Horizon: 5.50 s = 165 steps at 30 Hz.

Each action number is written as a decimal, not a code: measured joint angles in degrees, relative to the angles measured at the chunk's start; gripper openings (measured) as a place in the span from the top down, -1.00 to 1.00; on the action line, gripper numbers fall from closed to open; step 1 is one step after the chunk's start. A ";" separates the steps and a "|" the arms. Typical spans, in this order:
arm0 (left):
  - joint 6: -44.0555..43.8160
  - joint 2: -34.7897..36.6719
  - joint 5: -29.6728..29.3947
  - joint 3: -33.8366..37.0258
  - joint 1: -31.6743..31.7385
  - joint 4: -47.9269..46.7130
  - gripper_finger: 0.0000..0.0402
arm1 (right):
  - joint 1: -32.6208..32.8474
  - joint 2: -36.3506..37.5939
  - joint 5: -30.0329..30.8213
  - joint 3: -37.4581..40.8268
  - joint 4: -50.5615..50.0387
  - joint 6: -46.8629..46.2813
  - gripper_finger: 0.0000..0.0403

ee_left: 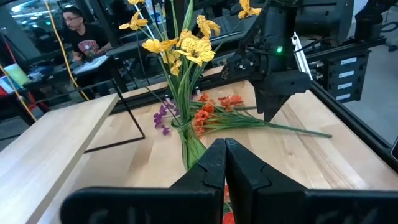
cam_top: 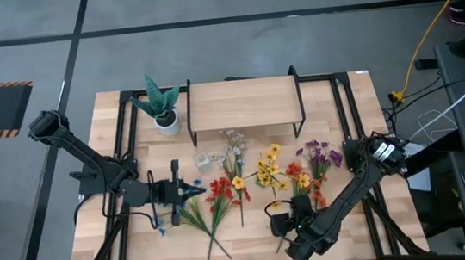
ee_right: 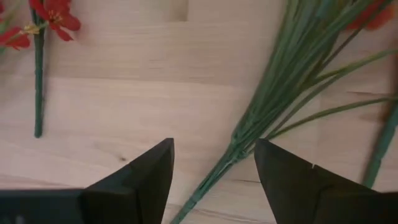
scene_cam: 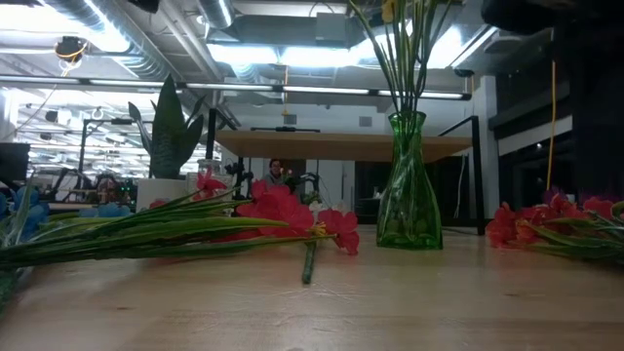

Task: Pick and place flowers into a vace then onto a shelf
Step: Put the orange flowers into the green vase

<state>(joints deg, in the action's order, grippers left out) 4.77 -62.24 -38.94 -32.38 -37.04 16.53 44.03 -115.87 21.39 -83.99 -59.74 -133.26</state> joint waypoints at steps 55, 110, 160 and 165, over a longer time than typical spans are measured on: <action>0.42 0.02 4.52 0.00 0.00 -0.02 0.98 | -2.58 -8.11 -9.90 0.24 -20.24 -1.07 0.93; 0.46 0.02 4.02 0.00 0.00 3.41 0.98 | 3.42 39.95 24.82 18.32 -24.62 25.55 0.94; 0.42 0.02 4.02 0.00 0.00 3.43 0.98 | -22.76 66.59 16.60 55.48 76.43 122.51 0.94; -1.54 0.02 4.04 0.00 0.02 3.42 0.98 | -25.71 66.57 10.41 62.72 98.72 131.69 0.94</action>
<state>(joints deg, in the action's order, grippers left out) 3.23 -62.22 -34.89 -32.38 -37.02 19.95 18.32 -49.30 31.79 -21.27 38.98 -1.56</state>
